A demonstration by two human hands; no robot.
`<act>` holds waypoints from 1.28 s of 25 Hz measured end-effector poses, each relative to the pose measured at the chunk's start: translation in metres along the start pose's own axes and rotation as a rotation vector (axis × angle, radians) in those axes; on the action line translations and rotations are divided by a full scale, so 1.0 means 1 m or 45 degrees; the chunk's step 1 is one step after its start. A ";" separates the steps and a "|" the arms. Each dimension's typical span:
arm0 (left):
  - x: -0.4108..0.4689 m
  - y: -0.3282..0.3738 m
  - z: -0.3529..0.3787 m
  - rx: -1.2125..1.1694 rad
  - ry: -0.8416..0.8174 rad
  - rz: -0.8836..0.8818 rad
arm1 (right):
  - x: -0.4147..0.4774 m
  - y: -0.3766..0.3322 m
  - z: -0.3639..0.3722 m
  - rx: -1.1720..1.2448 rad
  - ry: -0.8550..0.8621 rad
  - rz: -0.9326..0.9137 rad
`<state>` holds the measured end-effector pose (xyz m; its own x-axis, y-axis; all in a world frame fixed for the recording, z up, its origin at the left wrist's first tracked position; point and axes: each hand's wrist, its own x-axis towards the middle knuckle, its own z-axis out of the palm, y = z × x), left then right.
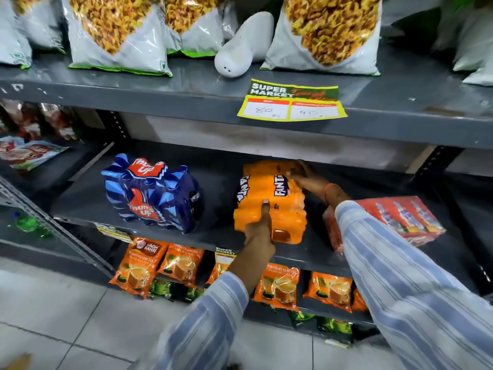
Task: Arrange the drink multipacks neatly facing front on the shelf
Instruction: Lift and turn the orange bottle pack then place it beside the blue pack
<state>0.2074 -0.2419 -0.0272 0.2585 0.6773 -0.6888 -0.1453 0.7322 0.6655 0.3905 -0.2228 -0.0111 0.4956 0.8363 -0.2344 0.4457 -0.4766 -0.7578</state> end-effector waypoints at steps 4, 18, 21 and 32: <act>0.005 0.015 0.000 -0.096 -0.094 -0.094 | 0.008 0.008 0.004 0.398 0.012 0.036; 0.023 0.071 -0.043 1.124 -0.068 0.804 | -0.052 0.050 0.008 0.314 0.169 -0.311; 0.027 0.066 -0.054 1.229 -0.160 0.946 | -0.073 0.059 0.018 0.384 0.255 -0.353; -0.008 -0.021 -0.059 1.136 -0.067 1.112 | -0.100 0.042 0.042 0.972 0.586 0.094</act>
<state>0.1526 -0.2581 -0.0528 0.4428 0.8931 0.0795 0.4053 -0.2784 0.8708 0.3282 -0.3156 -0.0453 0.8266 0.5409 -0.1555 -0.1353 -0.0772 -0.9878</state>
